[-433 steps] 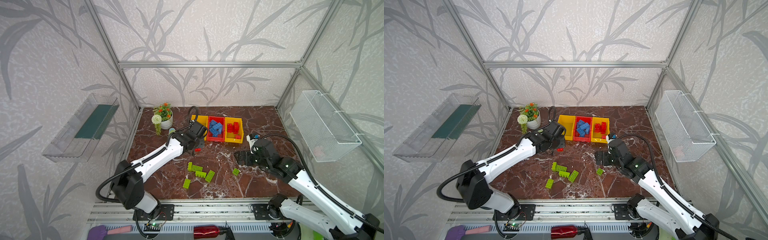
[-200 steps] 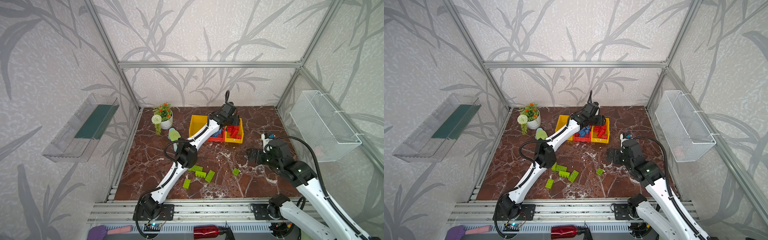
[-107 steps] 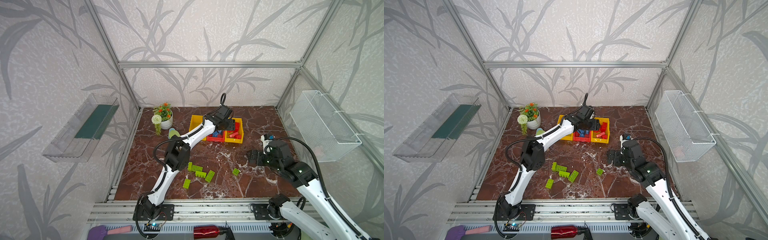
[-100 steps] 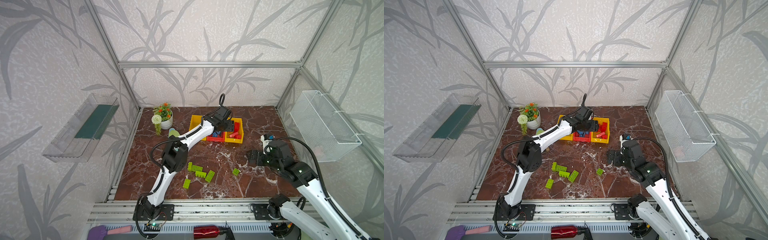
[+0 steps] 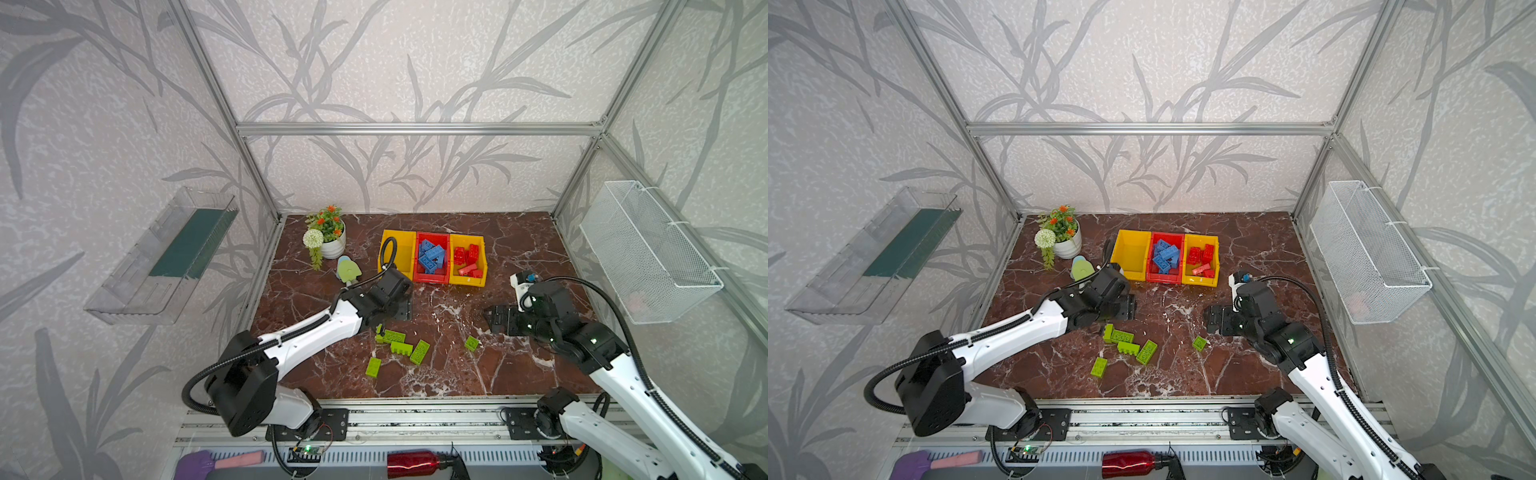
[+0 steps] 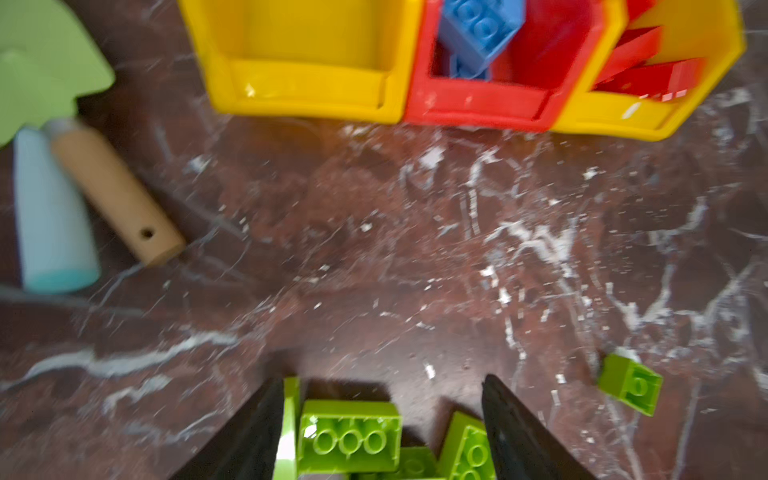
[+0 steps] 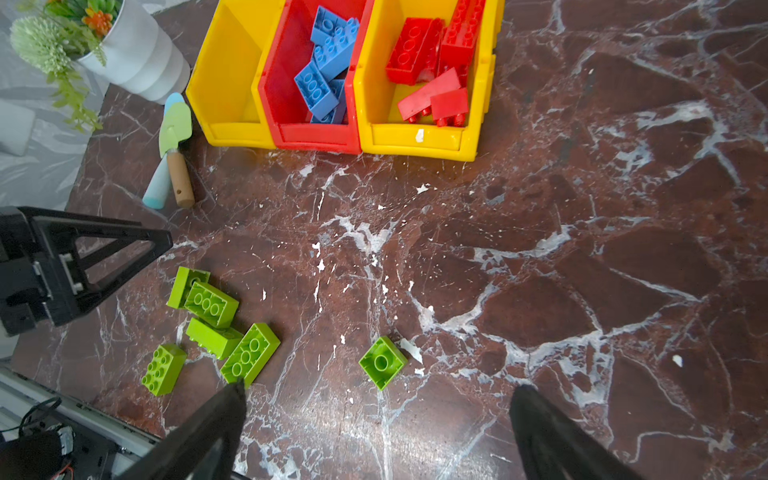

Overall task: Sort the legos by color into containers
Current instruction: 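Move the left gripper back over the lime-green bricks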

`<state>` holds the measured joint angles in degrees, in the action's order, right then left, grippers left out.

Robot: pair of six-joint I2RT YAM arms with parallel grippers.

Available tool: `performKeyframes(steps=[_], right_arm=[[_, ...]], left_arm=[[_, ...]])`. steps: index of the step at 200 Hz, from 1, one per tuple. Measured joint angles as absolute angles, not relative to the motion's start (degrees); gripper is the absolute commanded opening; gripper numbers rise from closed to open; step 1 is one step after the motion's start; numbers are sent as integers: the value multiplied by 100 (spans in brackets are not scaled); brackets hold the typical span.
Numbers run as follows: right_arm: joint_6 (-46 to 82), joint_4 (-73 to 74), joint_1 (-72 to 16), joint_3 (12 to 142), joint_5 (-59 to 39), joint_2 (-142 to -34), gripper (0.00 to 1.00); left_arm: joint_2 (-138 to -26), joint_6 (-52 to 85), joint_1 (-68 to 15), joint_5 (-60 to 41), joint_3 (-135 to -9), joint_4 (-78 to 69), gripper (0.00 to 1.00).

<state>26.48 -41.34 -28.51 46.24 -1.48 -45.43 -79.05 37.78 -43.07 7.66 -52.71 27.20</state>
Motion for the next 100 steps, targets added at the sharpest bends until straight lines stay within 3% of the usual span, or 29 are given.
performKeyframes(steps=[100], right_arm=[[3044, -4056, -3846, 4665, 408, -4906, 99]], left_arm=[[-7590, 3990, -4204, 1151, -4504, 2722, 71]])
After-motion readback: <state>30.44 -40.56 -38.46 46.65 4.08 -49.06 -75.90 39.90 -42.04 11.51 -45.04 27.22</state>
